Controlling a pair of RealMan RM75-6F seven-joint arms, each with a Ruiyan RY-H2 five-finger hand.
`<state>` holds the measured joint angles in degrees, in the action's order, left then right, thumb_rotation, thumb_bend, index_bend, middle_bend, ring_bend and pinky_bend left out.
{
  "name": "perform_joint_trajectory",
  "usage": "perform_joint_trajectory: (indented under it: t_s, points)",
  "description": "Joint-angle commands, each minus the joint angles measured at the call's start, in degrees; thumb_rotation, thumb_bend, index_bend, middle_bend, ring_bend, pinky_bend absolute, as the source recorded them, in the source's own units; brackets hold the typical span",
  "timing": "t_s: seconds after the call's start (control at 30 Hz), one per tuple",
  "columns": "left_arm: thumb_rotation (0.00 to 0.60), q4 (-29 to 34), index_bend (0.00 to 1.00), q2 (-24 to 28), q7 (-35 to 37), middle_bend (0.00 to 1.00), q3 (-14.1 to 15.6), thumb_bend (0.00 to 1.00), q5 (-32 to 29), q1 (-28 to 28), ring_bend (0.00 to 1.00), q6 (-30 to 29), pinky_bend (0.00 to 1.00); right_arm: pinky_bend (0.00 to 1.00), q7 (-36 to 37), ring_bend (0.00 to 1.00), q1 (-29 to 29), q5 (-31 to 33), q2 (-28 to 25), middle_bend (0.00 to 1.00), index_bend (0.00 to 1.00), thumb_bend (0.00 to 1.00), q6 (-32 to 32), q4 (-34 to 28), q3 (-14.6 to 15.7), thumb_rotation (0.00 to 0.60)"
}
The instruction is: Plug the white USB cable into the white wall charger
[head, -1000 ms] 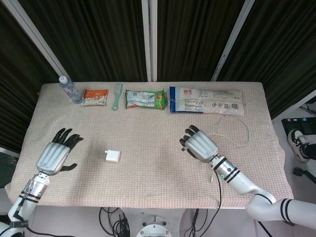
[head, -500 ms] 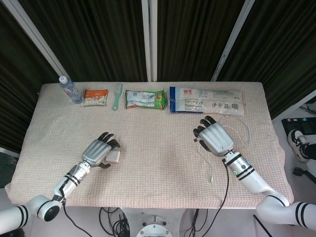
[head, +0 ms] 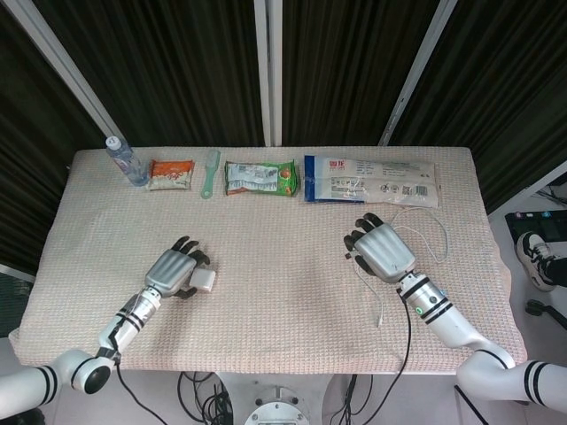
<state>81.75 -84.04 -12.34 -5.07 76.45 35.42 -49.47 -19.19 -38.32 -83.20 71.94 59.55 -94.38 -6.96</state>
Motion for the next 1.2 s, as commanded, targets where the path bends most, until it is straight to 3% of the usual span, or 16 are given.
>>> perform_joint_trajectory:
  t_s: [0.03, 0.5, 0.83, 1.2]
  points:
    - [0.600, -0.1, 0.31, -0.3, 0.8, 0.28, 0.3, 0.23, 0.2, 0.1, 0.09, -0.1, 0.03, 0.24, 0.4, 0.28, -0.1, -0.1, 0.3, 0.54, 0.55, 0.33, -0.1, 0.4, 0.1, 0.600]
    - [0.600, -1.8, 0.35, -1.2, 3.1, 0.30, 1.1, 0.23, 0.0, 1.3, 0.09, 0.5, 0.03, 0.24, 2.4, 0.28, 0.1, -0.3, 0.9, 0.54, 0.55, 0.33, 0.0, 2.0, 0.4, 0.600]
    - [0.600, -0.9, 0.44, -2.0, 3.3, 0.41, 0.1, 0.23, -2.1, 0.7, 0.19, -1.9, 0.05, 0.24, 2.7, 0.28, -0.1, -0.2, 1.6, 0.54, 0.56, 0.33, -0.3, 2.4, 0.6, 0.600]
    - [0.600, 7.1, 0.46, -0.6, -8.3, 0.48, -2.7, 0.23, -9.6, 0.0, 0.26, -7.5, 0.07, 0.24, -1.6, 0.30, -4.6, 4.3, 8.3, 0.55, 0.58, 0.33, -5.2, 2.3, -2.0, 0.600]
